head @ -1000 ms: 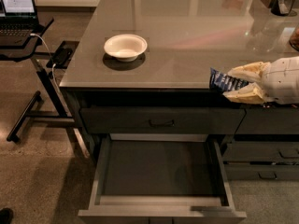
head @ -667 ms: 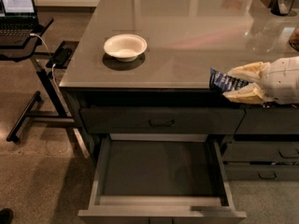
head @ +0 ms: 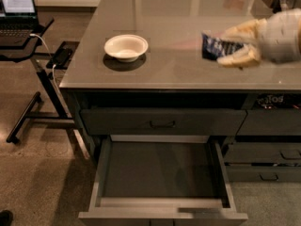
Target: Pick rxbar blueberry from middle drawer and place on counter
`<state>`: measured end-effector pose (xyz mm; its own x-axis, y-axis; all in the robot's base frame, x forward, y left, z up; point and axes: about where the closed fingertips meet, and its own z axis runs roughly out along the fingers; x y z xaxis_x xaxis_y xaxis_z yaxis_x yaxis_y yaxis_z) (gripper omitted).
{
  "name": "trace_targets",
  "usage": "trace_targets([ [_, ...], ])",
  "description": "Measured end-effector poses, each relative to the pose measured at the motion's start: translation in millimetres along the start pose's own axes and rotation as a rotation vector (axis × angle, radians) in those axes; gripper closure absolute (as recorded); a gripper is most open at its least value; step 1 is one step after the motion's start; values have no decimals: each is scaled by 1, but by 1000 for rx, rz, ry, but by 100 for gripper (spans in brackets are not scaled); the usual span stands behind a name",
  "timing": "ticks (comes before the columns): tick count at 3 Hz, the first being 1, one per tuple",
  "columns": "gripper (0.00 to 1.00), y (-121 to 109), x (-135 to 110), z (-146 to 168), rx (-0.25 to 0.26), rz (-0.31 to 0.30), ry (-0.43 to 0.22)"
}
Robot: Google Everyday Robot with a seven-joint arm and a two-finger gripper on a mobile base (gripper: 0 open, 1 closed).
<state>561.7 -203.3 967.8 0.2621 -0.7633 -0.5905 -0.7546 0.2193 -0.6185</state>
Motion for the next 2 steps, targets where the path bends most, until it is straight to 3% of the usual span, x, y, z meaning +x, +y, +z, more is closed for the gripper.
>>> trace_targets([
  [1, 100, -42, -40, 15, -10, -54, -65],
  [2, 100, -75, -57, 53, -28, -58, -148],
])
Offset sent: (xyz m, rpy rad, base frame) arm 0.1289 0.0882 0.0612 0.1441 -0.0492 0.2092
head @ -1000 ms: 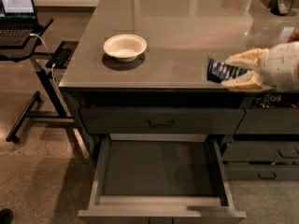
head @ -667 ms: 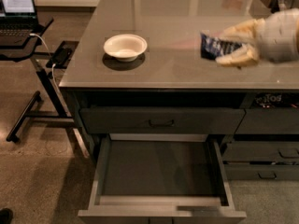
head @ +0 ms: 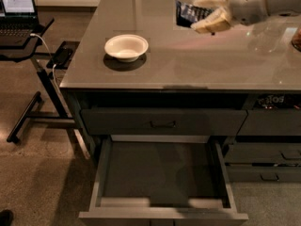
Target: Pick rxbar blueberry from middle drawer and place on counter
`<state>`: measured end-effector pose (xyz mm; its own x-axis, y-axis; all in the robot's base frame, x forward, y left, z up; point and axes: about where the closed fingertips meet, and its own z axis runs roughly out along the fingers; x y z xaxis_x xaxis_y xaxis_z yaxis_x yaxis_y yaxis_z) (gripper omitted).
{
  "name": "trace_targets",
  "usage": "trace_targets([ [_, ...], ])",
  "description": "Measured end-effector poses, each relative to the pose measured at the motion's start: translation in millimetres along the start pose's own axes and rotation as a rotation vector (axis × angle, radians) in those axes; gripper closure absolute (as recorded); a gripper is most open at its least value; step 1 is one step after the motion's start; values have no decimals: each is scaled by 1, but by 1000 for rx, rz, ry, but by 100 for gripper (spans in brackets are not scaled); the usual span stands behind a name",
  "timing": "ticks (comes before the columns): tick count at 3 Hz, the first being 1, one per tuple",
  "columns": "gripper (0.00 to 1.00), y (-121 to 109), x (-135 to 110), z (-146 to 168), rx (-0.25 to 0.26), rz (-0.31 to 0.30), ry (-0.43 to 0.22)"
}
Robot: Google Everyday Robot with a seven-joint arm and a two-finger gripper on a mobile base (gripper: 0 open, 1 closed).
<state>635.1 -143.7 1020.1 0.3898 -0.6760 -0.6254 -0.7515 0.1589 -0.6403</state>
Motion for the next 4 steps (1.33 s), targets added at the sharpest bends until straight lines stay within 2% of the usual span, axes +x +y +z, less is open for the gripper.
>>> trace_targets([
  [1, 100, -20, 21, 35, 7, 31, -24],
  [2, 100, -27, 52, 48, 22, 64, 3],
  [3, 100, -17, 72, 48, -1, 43, 91],
  [4, 100, -3, 82, 48, -21, 6, 168],
])
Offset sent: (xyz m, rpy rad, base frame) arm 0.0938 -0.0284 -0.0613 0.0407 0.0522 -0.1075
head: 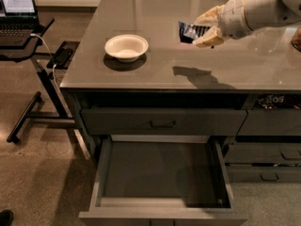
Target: Pick rxbar blueberry from middle drawer and place on counter
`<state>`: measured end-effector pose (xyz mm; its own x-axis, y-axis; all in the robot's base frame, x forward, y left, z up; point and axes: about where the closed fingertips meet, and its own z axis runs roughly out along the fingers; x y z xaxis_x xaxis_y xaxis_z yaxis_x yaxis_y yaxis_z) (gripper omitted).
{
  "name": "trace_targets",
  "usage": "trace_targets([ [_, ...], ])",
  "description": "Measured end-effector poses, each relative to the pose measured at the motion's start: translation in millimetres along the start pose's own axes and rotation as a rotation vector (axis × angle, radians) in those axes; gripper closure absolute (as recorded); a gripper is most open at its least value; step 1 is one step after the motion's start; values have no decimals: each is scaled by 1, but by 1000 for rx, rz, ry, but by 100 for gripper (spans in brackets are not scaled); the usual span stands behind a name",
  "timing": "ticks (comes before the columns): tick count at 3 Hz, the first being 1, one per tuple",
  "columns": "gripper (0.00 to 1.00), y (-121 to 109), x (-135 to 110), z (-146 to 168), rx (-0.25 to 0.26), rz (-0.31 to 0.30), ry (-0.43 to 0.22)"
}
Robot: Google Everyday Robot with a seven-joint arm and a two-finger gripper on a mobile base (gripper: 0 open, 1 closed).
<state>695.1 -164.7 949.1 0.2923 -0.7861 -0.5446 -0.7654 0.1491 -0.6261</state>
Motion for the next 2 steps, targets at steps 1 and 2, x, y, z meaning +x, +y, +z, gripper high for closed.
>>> trace_targets([
  [1, 100, 20, 8, 15, -54, 10, 15],
  [2, 100, 38, 9, 35, -126, 56, -40],
])
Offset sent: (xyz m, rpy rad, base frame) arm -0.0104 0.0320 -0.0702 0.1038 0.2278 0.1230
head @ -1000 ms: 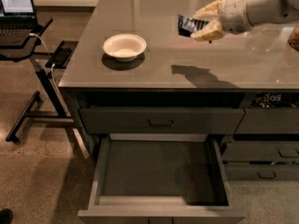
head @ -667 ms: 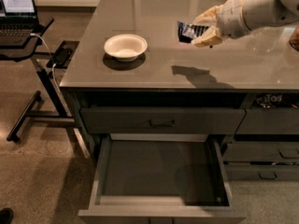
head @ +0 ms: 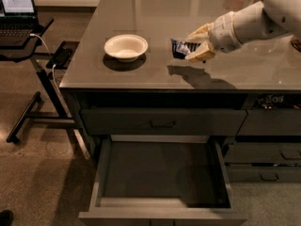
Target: Pick rxbar blueberry from middle drawer and place on counter
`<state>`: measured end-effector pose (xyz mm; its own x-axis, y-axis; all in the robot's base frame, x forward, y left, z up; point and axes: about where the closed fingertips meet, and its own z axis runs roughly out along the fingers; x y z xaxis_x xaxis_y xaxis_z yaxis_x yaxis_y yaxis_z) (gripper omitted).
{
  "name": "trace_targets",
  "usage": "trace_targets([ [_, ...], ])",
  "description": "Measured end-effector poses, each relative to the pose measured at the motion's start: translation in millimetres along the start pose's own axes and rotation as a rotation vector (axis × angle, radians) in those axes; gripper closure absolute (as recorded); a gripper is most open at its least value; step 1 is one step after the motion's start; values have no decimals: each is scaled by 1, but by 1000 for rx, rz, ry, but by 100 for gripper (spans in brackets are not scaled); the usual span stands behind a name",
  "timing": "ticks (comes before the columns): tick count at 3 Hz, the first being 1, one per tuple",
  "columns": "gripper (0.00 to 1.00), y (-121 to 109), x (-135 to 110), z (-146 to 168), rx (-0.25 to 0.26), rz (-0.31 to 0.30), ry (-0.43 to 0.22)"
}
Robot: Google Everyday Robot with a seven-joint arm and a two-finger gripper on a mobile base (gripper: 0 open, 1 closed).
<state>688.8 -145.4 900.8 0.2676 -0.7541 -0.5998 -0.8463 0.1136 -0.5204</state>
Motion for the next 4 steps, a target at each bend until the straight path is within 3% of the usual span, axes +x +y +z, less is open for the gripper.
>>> trace_targets([
  [1, 81, 2, 0, 2, -7, 2, -3],
  [4, 11, 2, 0, 2, -7, 2, -3],
])
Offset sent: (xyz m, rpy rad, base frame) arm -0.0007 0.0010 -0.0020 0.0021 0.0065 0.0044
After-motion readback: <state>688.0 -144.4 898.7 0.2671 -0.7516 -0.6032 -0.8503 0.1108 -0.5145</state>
